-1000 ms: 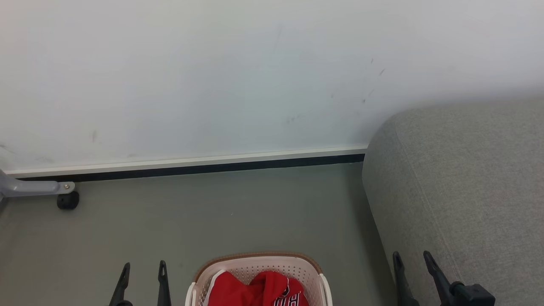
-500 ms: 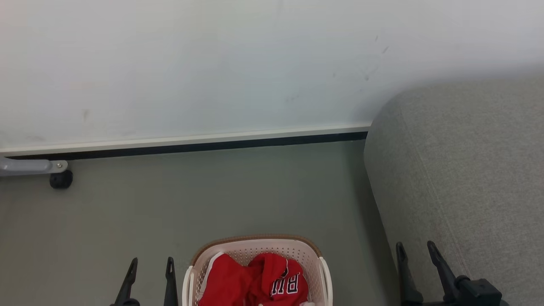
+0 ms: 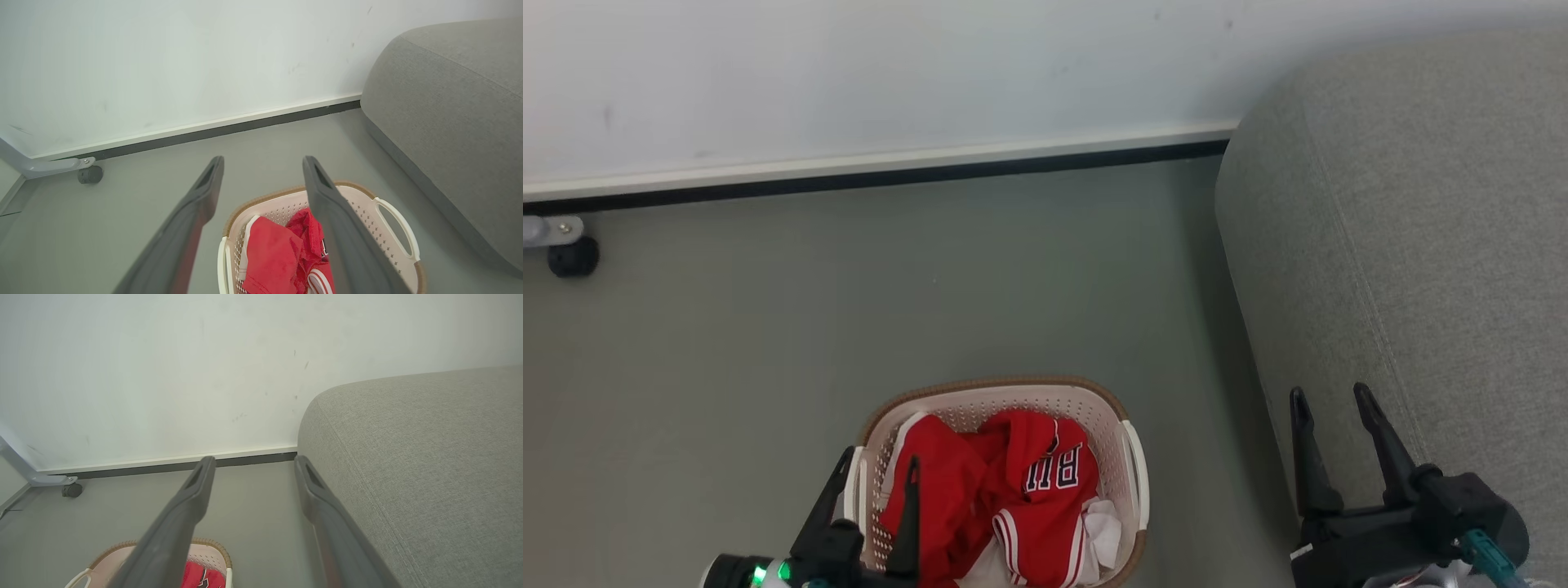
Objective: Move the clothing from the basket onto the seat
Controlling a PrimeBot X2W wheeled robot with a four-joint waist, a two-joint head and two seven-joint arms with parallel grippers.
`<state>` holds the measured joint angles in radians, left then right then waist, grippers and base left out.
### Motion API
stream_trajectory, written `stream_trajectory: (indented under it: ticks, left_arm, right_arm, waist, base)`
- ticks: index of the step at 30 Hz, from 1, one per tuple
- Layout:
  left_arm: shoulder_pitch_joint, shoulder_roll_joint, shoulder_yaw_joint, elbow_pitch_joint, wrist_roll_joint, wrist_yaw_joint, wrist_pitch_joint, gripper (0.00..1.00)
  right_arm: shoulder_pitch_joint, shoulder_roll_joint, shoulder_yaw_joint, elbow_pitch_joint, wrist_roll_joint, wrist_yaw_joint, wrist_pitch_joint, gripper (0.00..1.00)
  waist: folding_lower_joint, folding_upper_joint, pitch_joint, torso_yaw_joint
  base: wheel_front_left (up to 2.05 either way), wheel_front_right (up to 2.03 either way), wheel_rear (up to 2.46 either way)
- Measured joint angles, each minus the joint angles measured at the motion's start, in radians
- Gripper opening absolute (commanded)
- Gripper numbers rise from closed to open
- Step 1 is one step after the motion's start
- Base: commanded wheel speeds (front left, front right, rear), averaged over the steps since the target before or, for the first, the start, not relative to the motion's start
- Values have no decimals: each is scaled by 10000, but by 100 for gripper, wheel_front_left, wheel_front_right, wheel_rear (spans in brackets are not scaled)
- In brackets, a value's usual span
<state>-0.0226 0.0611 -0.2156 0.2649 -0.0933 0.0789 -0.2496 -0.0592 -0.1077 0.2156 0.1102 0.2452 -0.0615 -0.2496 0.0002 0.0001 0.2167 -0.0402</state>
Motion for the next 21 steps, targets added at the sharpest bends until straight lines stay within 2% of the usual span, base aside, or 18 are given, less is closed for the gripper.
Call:
stream_trajectory:
  ticks: [6, 21]
  left_arm:
    - [-1241, -61, -520, 922, 426, -12, 58, 100]
    - [-3322, -111, -479, 3239, 497, 94, 539, 100]
  right_arm:
    - [-547, -21, -21, -332, -107, 0, -46, 100]
    - [-1920, 50, -234, -1034, -146, 0, -71, 100]
  waist:
    - [1, 0, 844, -291]
    - [2, 1, 3067, -972]
  base:
    - [0, 0, 0]
    - [0, 0, 0]
